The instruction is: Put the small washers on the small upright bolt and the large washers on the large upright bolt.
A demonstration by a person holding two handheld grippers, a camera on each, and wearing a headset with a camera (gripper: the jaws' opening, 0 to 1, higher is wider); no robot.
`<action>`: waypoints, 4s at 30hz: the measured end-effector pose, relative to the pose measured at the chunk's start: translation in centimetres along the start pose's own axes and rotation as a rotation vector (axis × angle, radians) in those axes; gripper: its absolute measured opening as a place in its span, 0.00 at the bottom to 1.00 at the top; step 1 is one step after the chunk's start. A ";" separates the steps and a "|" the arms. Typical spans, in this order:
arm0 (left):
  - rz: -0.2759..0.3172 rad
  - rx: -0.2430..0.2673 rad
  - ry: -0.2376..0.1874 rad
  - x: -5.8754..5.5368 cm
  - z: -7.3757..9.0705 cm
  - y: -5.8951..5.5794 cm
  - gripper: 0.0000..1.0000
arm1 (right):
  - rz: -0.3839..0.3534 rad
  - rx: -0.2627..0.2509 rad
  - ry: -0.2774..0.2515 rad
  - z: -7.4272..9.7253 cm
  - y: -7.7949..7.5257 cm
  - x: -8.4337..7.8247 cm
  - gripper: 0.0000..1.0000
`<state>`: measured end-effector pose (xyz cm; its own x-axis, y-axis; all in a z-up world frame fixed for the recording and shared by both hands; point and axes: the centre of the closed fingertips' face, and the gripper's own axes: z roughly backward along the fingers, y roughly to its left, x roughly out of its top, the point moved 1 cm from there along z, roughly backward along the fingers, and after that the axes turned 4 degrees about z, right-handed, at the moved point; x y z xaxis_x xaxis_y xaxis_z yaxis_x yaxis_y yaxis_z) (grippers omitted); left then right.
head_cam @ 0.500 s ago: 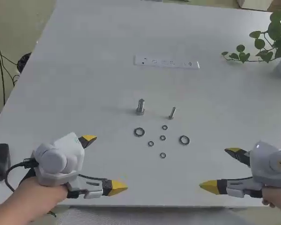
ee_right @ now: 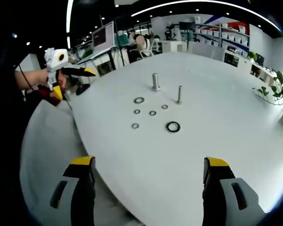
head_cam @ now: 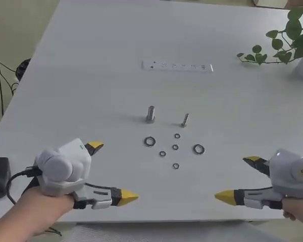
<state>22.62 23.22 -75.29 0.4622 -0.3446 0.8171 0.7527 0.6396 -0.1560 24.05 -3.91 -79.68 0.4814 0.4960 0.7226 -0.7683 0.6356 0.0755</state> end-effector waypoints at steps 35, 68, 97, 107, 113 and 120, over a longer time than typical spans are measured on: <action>0.058 0.027 -0.017 0.8 -1.6 -1.6 0.94 | 0.281 0.105 0.173 -4.1 -2.8 5.3 0.80; 0.066 0.030 0.004 0.3 -1.5 -1.1 0.90 | 0.571 0.266 0.438 -10.0 -5.3 3.4 0.54; -0.006 0.079 0.045 -1.0 -1.5 -0.5 0.89 | 0.685 0.304 0.537 -11.2 -4.6 2.4 0.40; -0.030 0.095 0.073 -1.3 -1.6 0.4 0.87 | 0.692 0.296 0.556 -11.4 -4.8 2.6 0.31; -0.039 0.093 0.065 -0.6 -1.9 0.0 0.86 | 0.722 0.297 0.587 -11.4 -4.7 2.7 0.25; -0.035 0.092 0.065 -0.8 -1.7 -0.1 0.82 | 0.748 0.283 0.631 -11.4 -4.6 2.7 0.22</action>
<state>22.94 22.26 -76.84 0.4681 -0.4102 0.7827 0.7240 0.6859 -0.0735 33.65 1.21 -85.91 -0.0919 0.9823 0.1633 -0.9957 -0.0884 -0.0286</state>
